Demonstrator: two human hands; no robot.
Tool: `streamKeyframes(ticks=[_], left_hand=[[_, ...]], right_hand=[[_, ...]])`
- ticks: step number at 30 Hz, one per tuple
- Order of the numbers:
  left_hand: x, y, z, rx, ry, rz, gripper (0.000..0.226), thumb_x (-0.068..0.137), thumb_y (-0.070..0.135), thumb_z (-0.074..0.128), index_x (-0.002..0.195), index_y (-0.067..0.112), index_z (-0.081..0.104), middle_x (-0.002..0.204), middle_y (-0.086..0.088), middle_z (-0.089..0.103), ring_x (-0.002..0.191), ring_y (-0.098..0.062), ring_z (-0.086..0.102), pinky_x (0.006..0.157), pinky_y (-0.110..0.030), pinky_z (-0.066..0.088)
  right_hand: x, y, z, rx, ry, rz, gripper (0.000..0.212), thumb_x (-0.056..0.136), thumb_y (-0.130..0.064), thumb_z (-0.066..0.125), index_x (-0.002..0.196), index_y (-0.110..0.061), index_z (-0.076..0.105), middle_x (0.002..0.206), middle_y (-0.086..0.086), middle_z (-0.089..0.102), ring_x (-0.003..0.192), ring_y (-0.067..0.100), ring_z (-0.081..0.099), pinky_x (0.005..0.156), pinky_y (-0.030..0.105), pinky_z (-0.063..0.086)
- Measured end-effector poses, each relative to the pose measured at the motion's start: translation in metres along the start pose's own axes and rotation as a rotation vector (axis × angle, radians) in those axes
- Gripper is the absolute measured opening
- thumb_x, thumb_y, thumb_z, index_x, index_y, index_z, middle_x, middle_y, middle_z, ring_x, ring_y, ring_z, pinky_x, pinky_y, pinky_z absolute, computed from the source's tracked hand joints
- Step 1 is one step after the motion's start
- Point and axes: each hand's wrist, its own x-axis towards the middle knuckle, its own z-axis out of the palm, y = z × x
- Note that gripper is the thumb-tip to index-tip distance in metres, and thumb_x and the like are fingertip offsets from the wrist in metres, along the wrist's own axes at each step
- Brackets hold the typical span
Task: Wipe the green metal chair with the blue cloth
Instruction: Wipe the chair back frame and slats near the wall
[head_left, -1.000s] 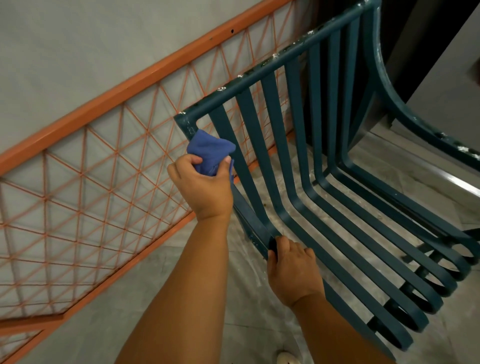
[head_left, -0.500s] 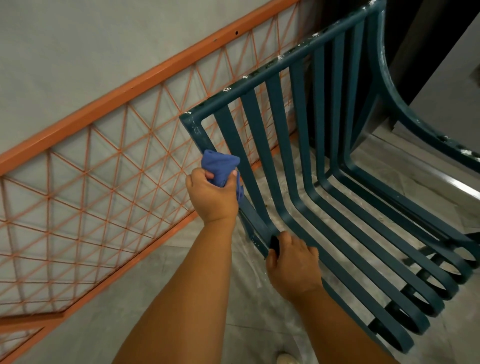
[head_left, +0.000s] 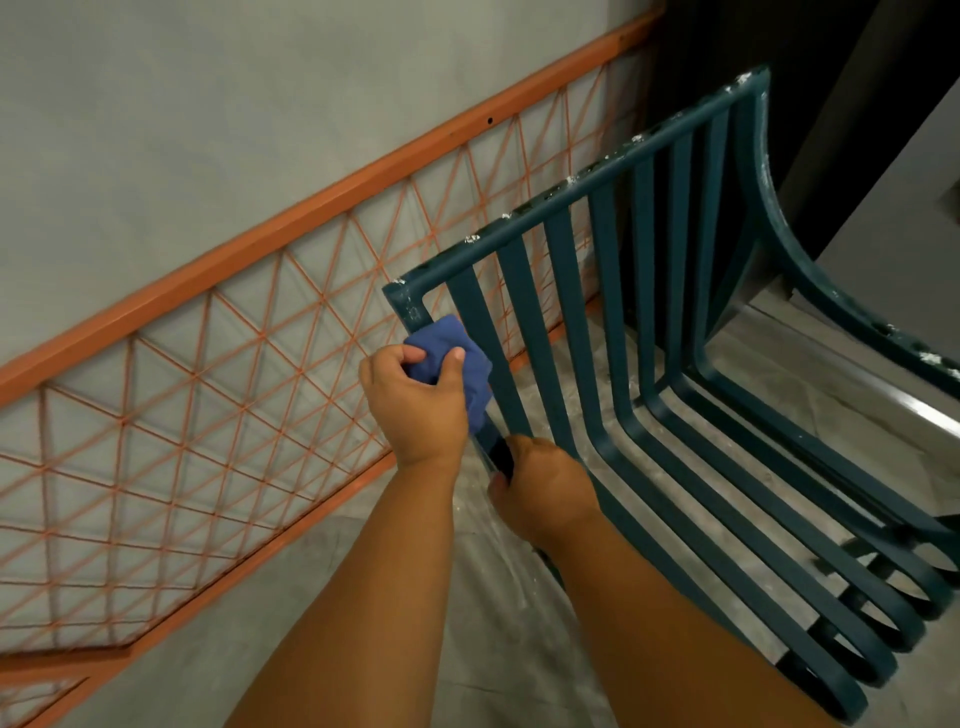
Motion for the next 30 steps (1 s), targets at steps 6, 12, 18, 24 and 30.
streamKeyframes(ticks=[6,12,18,24,30], left_hand=[[0.013,0.002,0.0,0.101,-0.043,0.03,0.045,0.062,0.022,0.086,0.082,0.009,0.048,0.092,-0.004,0.046,0.073,-0.012,0.043,0.067,-0.007,0.039],[0.008,-0.003,-0.005,0.138,-0.148,-0.017,0.041,0.061,0.016,0.086,0.075,0.01,0.048,0.086,-0.008,0.05,0.067,-0.014,0.044,0.06,-0.005,0.036],[0.052,0.033,-0.016,0.081,0.027,0.076,0.042,0.061,0.015,0.083,0.074,0.011,0.044,0.085,-0.006,0.045,0.068,-0.013,0.039,0.061,-0.006,0.035],[0.022,0.008,-0.016,0.15,-0.223,-0.106,0.039,0.068,0.016,0.081,0.072,0.013,0.043,0.08,-0.008,0.05,0.068,-0.018,0.049,0.059,-0.019,0.041],[0.01,0.047,-0.037,0.108,-0.108,-0.048,0.037,0.069,0.014,0.081,0.072,0.012,0.044,0.081,-0.005,0.048,0.064,-0.007,0.042,0.061,-0.011,0.038]], right_hand=[[0.008,-0.006,-0.004,-0.055,-0.065,0.051,0.029,0.095,-0.027,0.056,0.12,-0.013,0.053,0.112,0.007,0.064,0.099,0.025,0.064,0.08,0.032,0.051],[0.012,-0.012,-0.002,-0.157,-0.104,0.084,0.028,0.097,-0.022,0.052,0.123,-0.013,0.049,0.117,0.008,0.061,0.101,0.025,0.064,0.081,0.033,0.052],[0.011,-0.011,0.0,-0.151,-0.134,0.08,0.032,0.097,-0.022,0.055,0.126,-0.012,0.048,0.122,0.009,0.06,0.107,0.026,0.063,0.091,0.036,0.054],[-0.004,-0.006,-0.013,0.044,-0.156,0.14,0.034,0.092,-0.027,0.059,0.123,-0.015,0.053,0.118,0.007,0.062,0.107,0.024,0.061,0.089,0.033,0.052],[-0.02,-0.034,-0.047,0.487,0.134,-0.075,0.038,0.092,-0.017,0.058,0.129,-0.023,0.054,0.125,-0.003,0.058,0.112,0.009,0.056,0.094,0.021,0.046]])
